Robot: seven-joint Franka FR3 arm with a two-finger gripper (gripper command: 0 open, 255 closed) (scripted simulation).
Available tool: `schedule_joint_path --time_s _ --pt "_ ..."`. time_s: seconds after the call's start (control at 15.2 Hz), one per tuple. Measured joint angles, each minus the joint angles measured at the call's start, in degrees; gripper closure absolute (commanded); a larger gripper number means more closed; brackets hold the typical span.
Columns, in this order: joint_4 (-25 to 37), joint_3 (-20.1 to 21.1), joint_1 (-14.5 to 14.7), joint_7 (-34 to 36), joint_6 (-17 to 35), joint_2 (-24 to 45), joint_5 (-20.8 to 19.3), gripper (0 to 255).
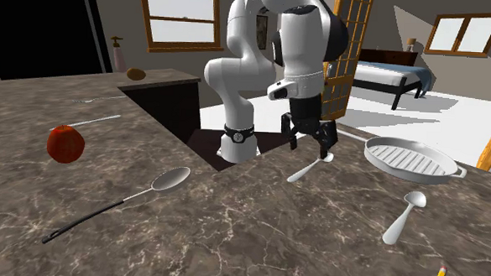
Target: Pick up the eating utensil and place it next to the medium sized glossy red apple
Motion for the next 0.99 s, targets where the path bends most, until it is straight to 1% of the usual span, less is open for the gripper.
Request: schedule_joint_path --time_s 0.4,0.59,0.86,0.92,0.99 --pt "-0.89 3.39 0.64 -0.25 8.07 6.79 3.71 0" --pt "-1.05 3.81 0.64 -0.58 9.53 8.03 4.22 0" --pt "-1.12 3.87 0.67 -0.66 9.77 8.19 4.33 0" --pt "-1.12 3.87 0.67 -0.66 9.77 8.19 4.33 255" --pt "-1.12 3.87 0.67 -0.66 9.77 8.19 4.33 255"
